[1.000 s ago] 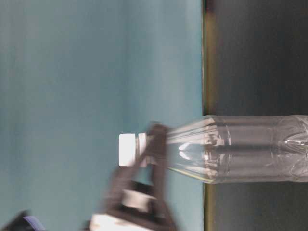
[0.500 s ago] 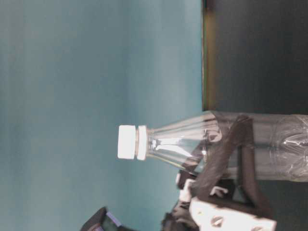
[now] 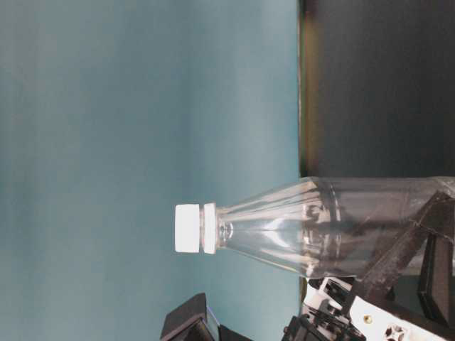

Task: Open the bottle cap by holding the bottle with the left arm and twisting the cap with the right arm.
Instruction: 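Swing the right gripper over the bottle toward the white cap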

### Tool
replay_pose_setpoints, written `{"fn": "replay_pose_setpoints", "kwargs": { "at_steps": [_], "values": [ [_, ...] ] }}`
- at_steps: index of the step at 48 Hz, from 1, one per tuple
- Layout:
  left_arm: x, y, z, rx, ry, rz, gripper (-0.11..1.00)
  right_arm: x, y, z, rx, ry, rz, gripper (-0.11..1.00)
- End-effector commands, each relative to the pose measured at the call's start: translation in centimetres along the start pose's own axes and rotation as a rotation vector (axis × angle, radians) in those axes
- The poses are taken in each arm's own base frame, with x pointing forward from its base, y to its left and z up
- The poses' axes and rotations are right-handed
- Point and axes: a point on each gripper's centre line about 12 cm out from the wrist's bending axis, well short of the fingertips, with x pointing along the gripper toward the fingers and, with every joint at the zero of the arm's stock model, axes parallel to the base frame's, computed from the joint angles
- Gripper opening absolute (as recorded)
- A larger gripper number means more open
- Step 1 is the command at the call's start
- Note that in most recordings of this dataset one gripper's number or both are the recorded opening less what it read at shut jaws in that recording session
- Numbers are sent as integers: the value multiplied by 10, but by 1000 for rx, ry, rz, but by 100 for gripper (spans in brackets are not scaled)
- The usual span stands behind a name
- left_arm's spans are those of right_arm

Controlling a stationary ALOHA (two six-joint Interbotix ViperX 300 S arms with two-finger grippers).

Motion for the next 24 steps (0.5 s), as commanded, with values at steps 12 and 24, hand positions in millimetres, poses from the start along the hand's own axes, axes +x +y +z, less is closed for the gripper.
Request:
{"fn": "replay_pose_setpoints", "kwargs": {
  "at_steps": [12,24],
  "values": [
    [3,-3,11,15,-59,-13,83,20,30,50,258,341,-93,3],
    [3,-3,12,17,-63,-13,83,55,40,70,293,562,-176,58]
  ]
}}
